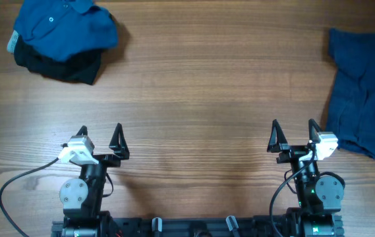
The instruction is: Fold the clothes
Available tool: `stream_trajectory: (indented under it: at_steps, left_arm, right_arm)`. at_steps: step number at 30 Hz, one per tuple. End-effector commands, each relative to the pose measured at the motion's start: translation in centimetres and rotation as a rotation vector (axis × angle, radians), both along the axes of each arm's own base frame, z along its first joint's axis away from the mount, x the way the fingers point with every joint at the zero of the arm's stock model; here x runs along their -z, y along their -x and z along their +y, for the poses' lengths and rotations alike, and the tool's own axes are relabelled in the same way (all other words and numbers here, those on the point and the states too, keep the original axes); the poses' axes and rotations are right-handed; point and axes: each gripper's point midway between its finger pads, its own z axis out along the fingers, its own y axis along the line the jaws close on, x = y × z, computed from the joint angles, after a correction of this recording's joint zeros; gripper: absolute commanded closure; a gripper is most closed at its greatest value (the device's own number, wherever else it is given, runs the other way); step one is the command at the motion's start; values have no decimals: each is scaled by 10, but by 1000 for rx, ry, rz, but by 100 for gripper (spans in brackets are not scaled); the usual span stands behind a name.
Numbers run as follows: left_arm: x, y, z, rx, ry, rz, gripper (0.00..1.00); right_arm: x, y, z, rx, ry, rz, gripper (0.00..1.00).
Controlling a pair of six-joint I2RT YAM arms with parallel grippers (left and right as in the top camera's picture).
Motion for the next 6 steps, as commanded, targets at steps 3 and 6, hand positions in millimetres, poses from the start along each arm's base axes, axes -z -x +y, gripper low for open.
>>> stream_trajectory:
  at_steps: [3, 6]
  left_arm:
    - [1, 0, 4, -18, -24, 1, 0]
    - [1, 0, 4, -18, -24, 1, 0]
  right_arm:
    - [-3, 1, 4, -20, 16, -16, 0]
    - [-3, 1, 4, -20, 17, -16, 0]
